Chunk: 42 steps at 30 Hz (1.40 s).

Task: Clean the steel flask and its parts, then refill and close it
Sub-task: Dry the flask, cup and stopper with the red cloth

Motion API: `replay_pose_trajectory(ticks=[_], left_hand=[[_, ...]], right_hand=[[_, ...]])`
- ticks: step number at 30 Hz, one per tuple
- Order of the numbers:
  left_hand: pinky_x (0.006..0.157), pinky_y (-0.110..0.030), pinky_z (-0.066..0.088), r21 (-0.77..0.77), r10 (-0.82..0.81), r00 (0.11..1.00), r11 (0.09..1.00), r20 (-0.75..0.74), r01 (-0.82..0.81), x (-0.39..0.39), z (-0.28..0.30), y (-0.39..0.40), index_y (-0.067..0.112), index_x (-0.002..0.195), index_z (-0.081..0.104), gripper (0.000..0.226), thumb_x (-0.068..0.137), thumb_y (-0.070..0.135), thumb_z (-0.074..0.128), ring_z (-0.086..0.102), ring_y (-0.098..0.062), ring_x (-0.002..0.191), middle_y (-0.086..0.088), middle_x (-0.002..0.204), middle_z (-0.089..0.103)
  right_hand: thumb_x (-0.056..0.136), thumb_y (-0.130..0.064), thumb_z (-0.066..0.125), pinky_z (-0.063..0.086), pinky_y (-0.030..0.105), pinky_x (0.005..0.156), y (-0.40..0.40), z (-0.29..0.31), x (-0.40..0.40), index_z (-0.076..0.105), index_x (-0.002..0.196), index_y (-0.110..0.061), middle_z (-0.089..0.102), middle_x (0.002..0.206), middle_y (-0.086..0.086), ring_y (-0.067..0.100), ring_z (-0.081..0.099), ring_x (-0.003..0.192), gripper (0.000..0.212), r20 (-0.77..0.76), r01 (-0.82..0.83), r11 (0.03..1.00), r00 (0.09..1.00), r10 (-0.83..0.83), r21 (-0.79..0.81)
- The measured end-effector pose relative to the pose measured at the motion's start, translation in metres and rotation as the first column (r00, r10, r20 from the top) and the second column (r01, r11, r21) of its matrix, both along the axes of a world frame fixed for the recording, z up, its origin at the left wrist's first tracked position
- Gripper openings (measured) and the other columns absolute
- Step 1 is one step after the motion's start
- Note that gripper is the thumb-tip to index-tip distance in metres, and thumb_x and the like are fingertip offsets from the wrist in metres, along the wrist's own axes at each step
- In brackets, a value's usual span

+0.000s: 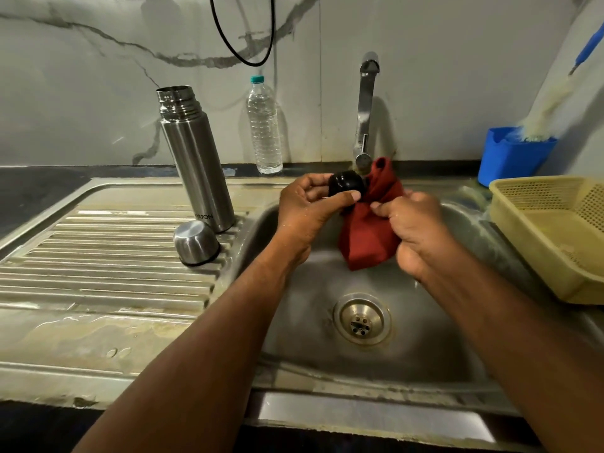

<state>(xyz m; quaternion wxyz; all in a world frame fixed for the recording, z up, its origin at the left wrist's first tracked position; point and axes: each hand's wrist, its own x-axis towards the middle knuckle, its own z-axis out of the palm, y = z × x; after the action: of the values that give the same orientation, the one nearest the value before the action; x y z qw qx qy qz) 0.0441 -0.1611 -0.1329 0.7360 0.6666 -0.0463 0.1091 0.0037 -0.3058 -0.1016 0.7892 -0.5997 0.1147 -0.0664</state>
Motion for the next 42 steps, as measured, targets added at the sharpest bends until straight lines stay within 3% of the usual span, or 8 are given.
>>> replay_pose_trajectory(ticks=[3,7,10,14,19,25,30,42], left_hand=[[0.092,-0.034,0.062,0.130,-0.013,1.000,0.991,-0.007,0.014,-0.001,-0.001,-0.002,0.009,0.111,0.071,0.046,0.073,0.009,0.095,0.079,-0.019,0.096,-0.006,0.099,0.082],[0.082,-0.027,0.062,0.257,0.106,0.994,0.960,0.031,-0.110,0.000,-0.004,0.006,0.015,0.109,0.078,0.043,0.070,0.012,0.096,0.078,-0.010,0.090,0.002,0.095,0.082],[0.084,-0.026,0.063,0.287,0.141,0.988,0.946,0.054,-0.151,-0.003,-0.001,0.009,0.017,0.109,0.079,0.045,0.068,0.013,0.097,0.077,-0.008,0.092,0.005,0.097,0.081],[0.084,-0.028,0.064,0.424,0.158,0.984,0.887,0.086,-0.180,-0.008,0.002,0.010,0.020,0.105,0.078,0.045,0.065,0.023,0.101,0.076,-0.005,0.089,0.008,0.094,0.080],[0.084,-0.034,0.065,0.549,0.226,0.973,0.808,0.048,-0.215,-0.023,0.010,0.014,0.021,0.098,0.078,0.051,0.055,0.027,0.104,0.076,-0.007,0.083,0.008,0.089,0.079],[0.082,-0.031,0.063,0.629,0.342,0.940,0.733,-0.012,-0.259,-0.051,0.032,0.036,0.028,0.091,0.071,0.049,0.055,0.038,0.103,0.072,-0.007,0.086,0.009,0.088,0.074],[0.076,-0.030,0.064,0.641,0.451,0.892,0.678,0.023,-0.359,-0.097,0.030,0.084,0.029,0.087,0.072,0.049,0.052,0.045,0.103,0.073,-0.002,0.076,0.012,0.081,0.077],[0.079,-0.031,0.061,0.752,0.586,0.810,0.521,0.028,-0.404,-0.162,0.014,0.173,0.031,0.091,0.075,0.043,0.055,0.043,0.096,0.073,-0.003,0.081,0.018,0.083,0.076]], right_hand=[[0.092,0.014,0.057,0.060,0.036,0.081,-0.008,0.000,0.003,0.072,0.094,-0.021,0.074,0.091,-0.001,0.019,0.071,0.086,0.039,0.045,0.073,0.994,0.997,-0.070,-0.078],[0.091,0.013,0.058,0.059,0.033,0.073,-0.007,-0.008,-0.003,0.072,0.087,-0.026,0.076,0.091,0.005,0.024,0.073,0.088,0.041,-0.043,-0.178,0.921,0.984,0.174,-0.348],[0.088,0.013,0.059,0.061,0.038,0.077,-0.010,-0.010,-0.002,0.076,0.090,-0.019,0.077,0.088,0.008,0.027,0.074,0.085,0.036,-0.084,-0.180,0.914,0.983,0.161,-0.363],[0.091,0.004,0.063,0.058,0.039,0.084,-0.013,-0.007,0.002,0.069,0.079,-0.033,0.074,0.087,-0.007,0.017,0.071,0.090,0.040,0.109,-0.010,0.903,0.992,0.062,-0.430],[0.090,0.005,0.063,0.059,0.044,0.090,-0.012,-0.009,-0.001,0.076,0.089,-0.039,0.078,0.091,-0.006,0.022,0.073,0.097,0.045,0.086,-0.145,0.846,0.972,0.219,-0.513],[0.094,0.001,0.065,0.053,0.027,0.064,-0.009,-0.004,-0.006,0.074,0.097,-0.035,0.075,0.090,-0.005,0.017,0.070,0.089,0.037,0.064,-0.180,0.844,0.967,0.245,-0.506],[0.095,-0.003,0.067,0.059,0.041,0.086,-0.003,-0.005,-0.012,0.076,0.113,-0.026,0.075,0.097,-0.004,0.019,0.069,0.095,0.030,0.066,-0.184,0.844,0.966,0.250,-0.503],[0.093,0.000,0.069,0.056,0.036,0.081,0.001,-0.019,-0.015,0.073,0.092,-0.034,0.074,0.096,-0.001,0.022,0.069,0.095,0.034,0.081,-0.216,0.809,0.948,0.308,-0.547]])
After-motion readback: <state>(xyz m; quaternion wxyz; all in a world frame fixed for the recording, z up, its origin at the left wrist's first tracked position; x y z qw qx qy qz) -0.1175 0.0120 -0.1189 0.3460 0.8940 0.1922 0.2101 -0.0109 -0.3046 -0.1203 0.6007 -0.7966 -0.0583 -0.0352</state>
